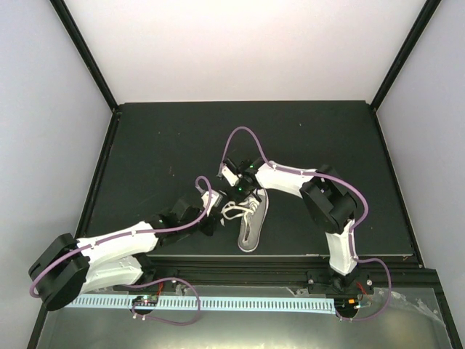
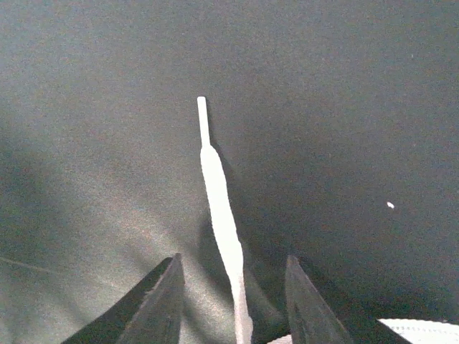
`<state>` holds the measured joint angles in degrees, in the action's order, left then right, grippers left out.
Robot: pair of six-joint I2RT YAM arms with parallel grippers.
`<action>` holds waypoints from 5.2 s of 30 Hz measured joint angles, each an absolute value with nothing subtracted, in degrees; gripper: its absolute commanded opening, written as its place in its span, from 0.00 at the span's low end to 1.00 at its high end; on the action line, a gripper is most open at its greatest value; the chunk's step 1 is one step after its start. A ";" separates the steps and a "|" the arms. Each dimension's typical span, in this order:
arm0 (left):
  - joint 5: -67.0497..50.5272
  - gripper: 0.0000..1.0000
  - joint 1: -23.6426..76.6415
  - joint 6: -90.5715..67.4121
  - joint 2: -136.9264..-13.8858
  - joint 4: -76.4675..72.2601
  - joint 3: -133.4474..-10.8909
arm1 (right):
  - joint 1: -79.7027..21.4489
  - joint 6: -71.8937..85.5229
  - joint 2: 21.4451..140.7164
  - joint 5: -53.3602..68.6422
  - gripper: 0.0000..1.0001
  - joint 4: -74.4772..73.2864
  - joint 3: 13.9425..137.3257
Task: Tie the shoes
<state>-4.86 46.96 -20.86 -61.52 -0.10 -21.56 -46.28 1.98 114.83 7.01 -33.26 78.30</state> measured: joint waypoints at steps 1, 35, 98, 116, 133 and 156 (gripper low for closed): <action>-4.84 0.01 46.96 -20.91 -61.52 -0.10 -21.56 | -46.37 1.69 114.85 6.81 0.30 -33.26 78.30; -0.97 0.02 44.97 -24.18 -60.38 1.21 -21.56 | -25.71 18.04 66.08 -9.08 0.02 -26.76 45.04; -37.54 0.02 36.82 -5.13 -78.15 2.92 -45.91 | -42.70 19.64 67.33 23.38 0.27 -7.27 40.16; -33.36 0.51 42.06 -14.28 -73.32 -6.44 -26.02 | -41.21 25.93 65.14 14.00 0.02 -9.43 38.83; -31.66 0.25 46.00 -20.14 -79.13 -15.09 -23.27 | -41.17 27.33 63.48 13.61 0.02 -9.39 37.39; -14.90 0.02 46.37 -23.83 -66.67 -11.81 -20.51 | -29.39 32.23 52.31 6.48 0.02 -14.57 28.51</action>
<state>-14.90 46.37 -23.83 -66.67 -11.81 -20.51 -29.39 32.23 52.31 6.48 -14.57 28.51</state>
